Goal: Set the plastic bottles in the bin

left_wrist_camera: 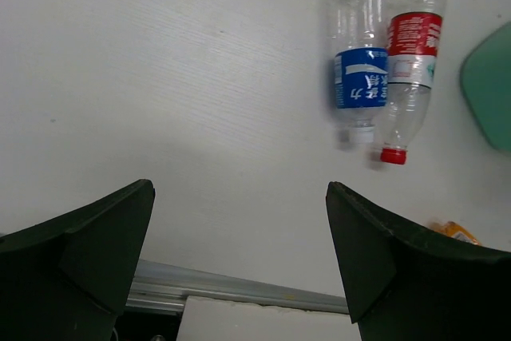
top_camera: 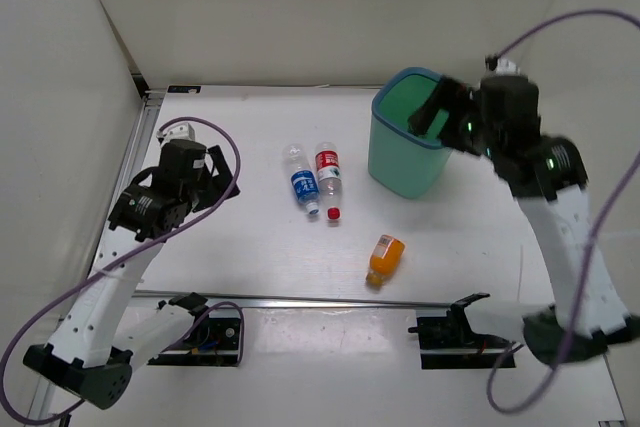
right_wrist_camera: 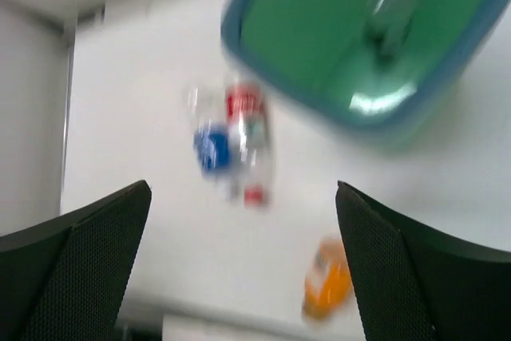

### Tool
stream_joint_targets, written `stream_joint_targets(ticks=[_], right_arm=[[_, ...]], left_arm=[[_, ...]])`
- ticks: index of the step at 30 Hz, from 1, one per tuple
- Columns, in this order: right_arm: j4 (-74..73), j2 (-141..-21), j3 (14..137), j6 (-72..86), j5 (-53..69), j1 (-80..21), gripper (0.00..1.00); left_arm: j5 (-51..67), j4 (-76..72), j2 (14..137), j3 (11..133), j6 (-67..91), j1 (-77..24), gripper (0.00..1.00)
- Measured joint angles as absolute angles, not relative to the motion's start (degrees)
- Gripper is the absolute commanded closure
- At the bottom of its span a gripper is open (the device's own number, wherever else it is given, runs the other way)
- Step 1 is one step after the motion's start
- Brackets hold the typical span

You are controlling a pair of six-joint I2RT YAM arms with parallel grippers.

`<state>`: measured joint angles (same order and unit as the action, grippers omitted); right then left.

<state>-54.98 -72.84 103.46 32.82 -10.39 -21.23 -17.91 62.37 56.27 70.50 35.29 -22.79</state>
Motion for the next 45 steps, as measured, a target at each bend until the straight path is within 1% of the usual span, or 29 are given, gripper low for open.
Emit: stream_joint_targets(ticks=[3, 5, 7, 9, 10, 11, 16, 21, 25, 26, 30, 34, 37, 38, 41, 44, 45], right_arm=[[-58.04, -58.92, 86.94, 37.87, -9.30, -27.75, 0.00], [-60.18, -52.97, 77.84, 41.78, -8.95, -30.46, 0.01], [-62.78, -50.41, 70.26, 45.82, -8.69, -32.75, 0.01], [-64.60, -50.41, 64.77, 49.67, -8.23, -34.46, 0.01], [-64.60, -50.96, 62.96, 50.98, -8.12, -34.96, 0.04], [-64.64, -51.94, 61.01, 52.40, -7.75, -35.46, 0.04], [-63.79, -59.68, 56.16, 59.64, -7.60, -40.62, 0.04], [-60.05, -64.36, 53.06, 65.19, -8.95, -45.69, 0.01], [-56.36, -67.85, 50.22, 68.60, -12.03, -49.12, 0.01], [-55.75, -68.34, 49.28, 69.34, -12.86, -49.82, 0.03], [-54.11, -71.11, 47.05, 72.34, -16.03, -50.76, 0.04], [-51.81, -75.59, 46.92, 73.69, -19.97, -51.57, 0.05], [-49.98, -79.15, 47.20, 73.93, -22.17, -52.18, 0.11], [-49.41, -80.31, 47.40, 73.93, -22.57, -52.23, 0.19], [-47.97, -83.48, 47.90, 73.97, -22.87, -52.51, 0.28], [-47.51, -84.20, 47.92, 74.50, -22.85, -53.15, 0.40], [-47.46, -84.05, 47.92, 74.72, -22.81, -53.30, 0.47]], left_arm=[[-16.08, 59.88, 53.45, 69.47, 34.94, -22.72, 0.00], [-15.11, 58.72, 52.56, 68.88, 34.89, -22.72, 0.00], [-14.17, 58.02, 52.80, 68.71, 34.83, -22.72, 0.00], [-13.61, 57.49, 54.11, 68.71, 34.72, -22.72, 0.00], [-13.39, 57.34, 55.02, 68.71, 34.72, -22.72, 0.00], [-13.10, 57.28, 56.07, 68.71, 34.63, -22.72, 0.00], [-11.44, 57.17, 60.75, 68.73, 34.20, -22.72, 0.00], [-10.22, 57.54, 60.77, 69.73, 33.30, -22.70, 0.00], [-9.82, 59.16, 60.31, 71.11, 32.45, -22.70, 0.00], [-9.82, 59.59, 60.20, 71.33, 32.29, -22.70, 0.00], [-9.78, 61.19, 58.96, 71.44, 31.44, -22.70, 0.00], [-9.76, 62.96, 58.17, 71.64, 30.59, -22.70, 0.00], [-9.76, 63.88, 58.17, 71.83, 29.78, -22.70, 0.00], [-9.76, 64.31, 58.19, 71.96, 29.52, -22.70, 0.00], [-9.74, 65.36, 58.19, 72.64, 28.75, -22.70, 0.00], [-9.74, 65.78, 58.17, 73.36, 28.27, -22.70, 0.00], [-9.74, 65.84, 58.17, 73.47, 28.23, -22.70, 0.00]])
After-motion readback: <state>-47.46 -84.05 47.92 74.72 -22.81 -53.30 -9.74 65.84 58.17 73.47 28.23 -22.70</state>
